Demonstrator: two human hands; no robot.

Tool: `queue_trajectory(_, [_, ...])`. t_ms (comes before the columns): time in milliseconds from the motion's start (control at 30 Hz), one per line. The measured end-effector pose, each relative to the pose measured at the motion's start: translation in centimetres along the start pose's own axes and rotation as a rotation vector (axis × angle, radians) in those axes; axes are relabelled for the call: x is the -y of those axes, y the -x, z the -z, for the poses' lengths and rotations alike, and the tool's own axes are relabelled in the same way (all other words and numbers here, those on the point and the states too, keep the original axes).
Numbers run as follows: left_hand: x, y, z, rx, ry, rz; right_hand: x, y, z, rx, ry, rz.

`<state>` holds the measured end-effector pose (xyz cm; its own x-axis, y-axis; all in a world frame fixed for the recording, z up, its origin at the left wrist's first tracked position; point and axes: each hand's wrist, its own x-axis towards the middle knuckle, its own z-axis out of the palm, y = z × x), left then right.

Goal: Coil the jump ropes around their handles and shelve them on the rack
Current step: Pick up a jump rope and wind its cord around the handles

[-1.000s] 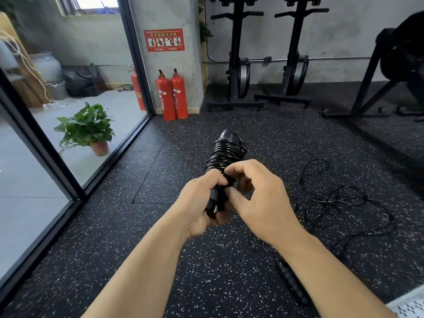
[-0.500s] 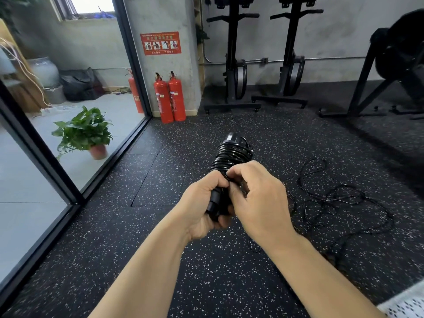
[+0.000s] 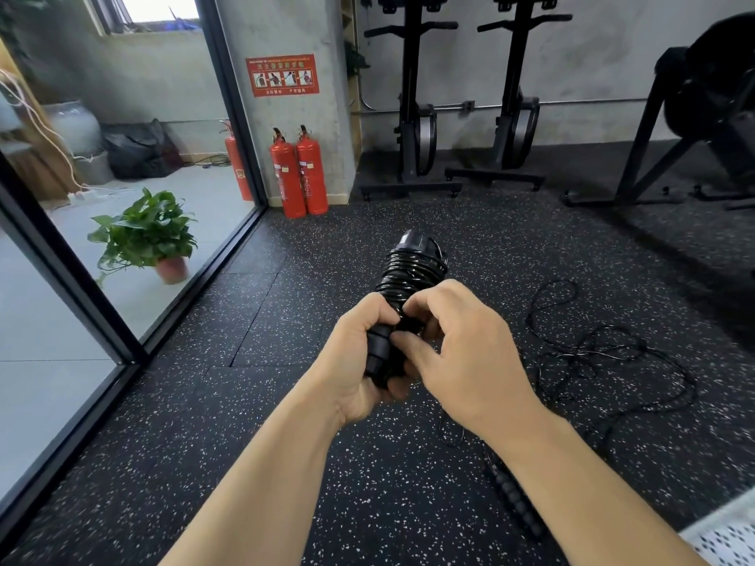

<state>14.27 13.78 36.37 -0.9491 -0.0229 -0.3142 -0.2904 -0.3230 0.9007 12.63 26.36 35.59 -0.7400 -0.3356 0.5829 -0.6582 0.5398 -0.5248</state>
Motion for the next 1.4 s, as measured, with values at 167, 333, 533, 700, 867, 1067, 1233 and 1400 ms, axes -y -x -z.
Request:
queue_trajectory(167, [-0.2,0.1,-1.1,-0.034,0.009,0.016,0.3,0.4,-0.4,-0.1,0.106,0.028])
queue_trajectory(333, [0.0,0.0,-1.7,-0.06,0.022,0.005,0.3,0.4,-0.9,-0.161,0.15,0.027])
queue_trajectory(533, [0.1,-0.2,-1.9,-0.068,0.037,0.031,0.0,0.4,-1.1,-0.161,0.089,-0.03])
queue_trajectory(700, [0.0,-0.3,-2.1,-0.089,0.021,0.026,-0.1,0.3,-1.5,-0.217,0.148,-0.032])
queue_trajectory(867, [-0.1,-0.3,-1.3,-0.055,-0.009,0.031,-0.4,0.0,-1.2,-0.139,0.07,0.004])
queue_trajectory(1067, [-0.2,-0.5,0.0,0.014,-0.023,0.104,-0.6,0.0,0.4,-0.121,-0.309,-0.236])
queue_trajectory(1233, [0.3,-0.7,-0.4,0.025,-0.04,0.112,-0.5,-0.1,0.6,-0.129,-0.195,-0.355])
queue_trajectory(1400, [0.4,-0.8,-0.7,0.026,-0.032,0.102,-0.7,-0.4,0.7,-0.07,-0.1,-0.344])
